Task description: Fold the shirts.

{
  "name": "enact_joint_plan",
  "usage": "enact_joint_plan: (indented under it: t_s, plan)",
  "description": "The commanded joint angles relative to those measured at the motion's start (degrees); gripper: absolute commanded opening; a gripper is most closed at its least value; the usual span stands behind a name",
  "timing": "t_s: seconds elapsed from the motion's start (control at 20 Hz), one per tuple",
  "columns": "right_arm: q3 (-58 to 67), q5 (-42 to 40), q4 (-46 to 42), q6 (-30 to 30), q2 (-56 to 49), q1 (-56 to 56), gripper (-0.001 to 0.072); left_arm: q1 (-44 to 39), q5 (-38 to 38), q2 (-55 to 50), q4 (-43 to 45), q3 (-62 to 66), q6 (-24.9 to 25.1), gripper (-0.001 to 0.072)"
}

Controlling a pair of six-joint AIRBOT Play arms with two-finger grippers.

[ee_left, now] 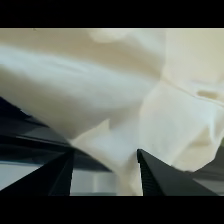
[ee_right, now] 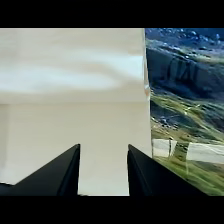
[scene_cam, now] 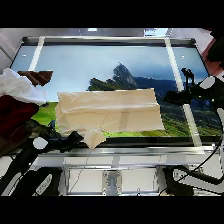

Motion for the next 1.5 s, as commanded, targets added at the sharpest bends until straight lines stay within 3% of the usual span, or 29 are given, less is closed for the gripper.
enact_joint_plan:
  t_s: [0.0,0.1,0.15,0.25,0.45,0.65,1.0,1.45]
  plan:
    - [0.1,0.5,0.8,-1.0,0.0,0.0,0.0357,-0.9,5.0,-4.7,-0.8,-0.4,-0.7,0.0456]
    - [0.1,1.6,0.9,-1.7,0.0,0.0,0.0354,-0.9,5.3,-6.2,-3.6,-0.4,1.7,0.0140]
    - [0.1,2.7,0.9,-2.1,0.0,0.0,0.0338,-0.9,5.4,-6.2,-4.5,-0.3,3.0,0.0056]
    - [0.0,5.5,-0.5,-2.4,0.0,0.0,0.0314,-0.9,5.4,-6.1,-7.0,-0.3,5.5,0.0015]
    - [-4.3,15.5,-2.7,2.4,0.1,-3.6,0.0316,-0.9,5.4,-6.1,-8.4,-0.3,7.2,0.0015]
    - [-17.7,20.3,5.1,2.4,0.4,-11.5,0.0337,-0.9,4.6,-6.1,-8.4,-0.3,9.0,0.0015]
    - [-32.7,3.9,16.0,-0.4,0.4,-18.5,0.0354,-0.9,4.7,-6.1,-8.6,-0.3,9.1,0.0015]
    - [-33.9,-8.5,21.4,-1.2,0.4,-18.4,0.0354,-0.9,4.7,-6.1,-8.6,-0.3,9.1,0.0015]
